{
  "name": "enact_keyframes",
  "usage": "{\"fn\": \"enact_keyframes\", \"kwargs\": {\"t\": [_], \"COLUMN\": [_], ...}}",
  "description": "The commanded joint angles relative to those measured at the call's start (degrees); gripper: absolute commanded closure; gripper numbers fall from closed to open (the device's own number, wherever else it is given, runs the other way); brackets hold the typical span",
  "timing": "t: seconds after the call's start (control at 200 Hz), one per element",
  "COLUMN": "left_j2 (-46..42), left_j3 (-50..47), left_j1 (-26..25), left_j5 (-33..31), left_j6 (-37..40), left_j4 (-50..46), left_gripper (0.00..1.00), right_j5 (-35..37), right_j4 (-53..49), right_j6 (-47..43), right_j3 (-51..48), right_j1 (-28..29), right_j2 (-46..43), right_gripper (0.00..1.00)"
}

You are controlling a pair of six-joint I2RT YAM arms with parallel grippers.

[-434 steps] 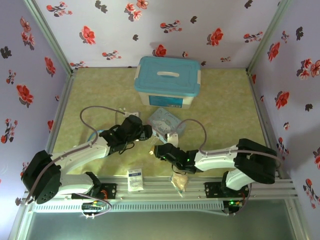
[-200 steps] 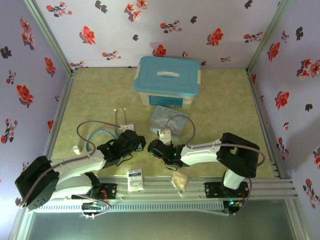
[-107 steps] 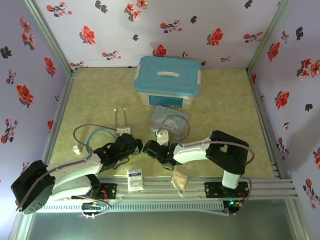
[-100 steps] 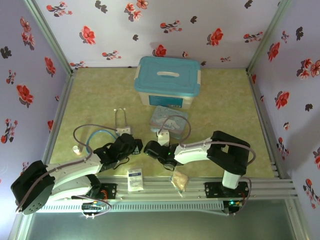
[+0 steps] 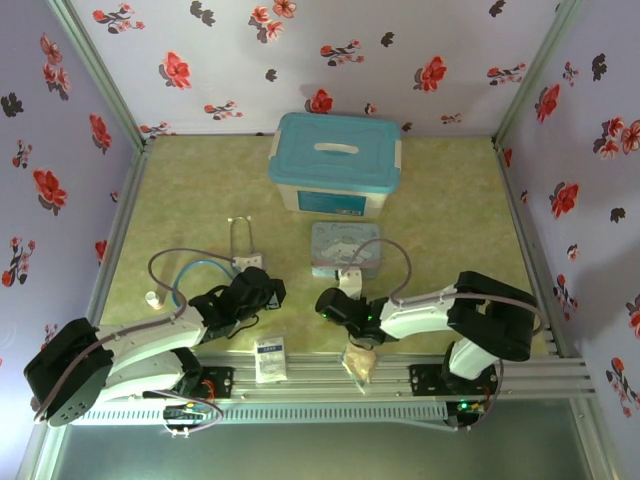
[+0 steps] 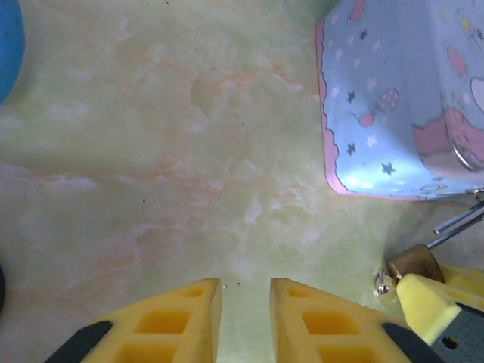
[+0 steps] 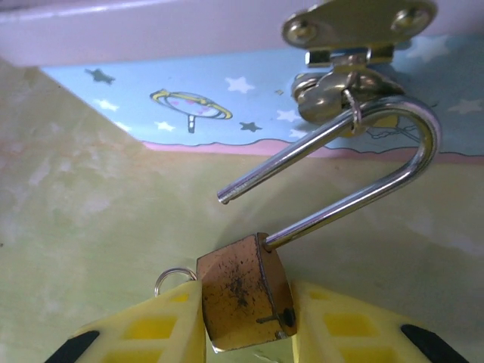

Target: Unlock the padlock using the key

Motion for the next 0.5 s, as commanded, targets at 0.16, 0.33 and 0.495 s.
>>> {"fn": "enact_keyframes", "kwargs": {"t": [0.16,0.33,0.495], "left_j2": [3.2,11.6,22.3], "left_j3": [6.6,15.8,23.5], "left_j1": [0.1,1.6,4.2], "left_j5": [0.0,2.4,6.8], "left_j6": [8.2,14.8,17.4], "left_j4": [6.3,6.8,7.1], "left_gripper": [0.56,0.24,0.23], "right_j5": [-1.1,-0.9,0.2], "right_j4": [1.0,2.9,2.3], "right_j6": [3.4,6.7,8.4], "right_j3": [-3.8,-4.8,-3.9], "right_j1": [-0.9,-1.4,-0.7], "right_j2": [-1.9,-1.0,-0.3], "right_gripper": [0.71,0.73,0.74]}}
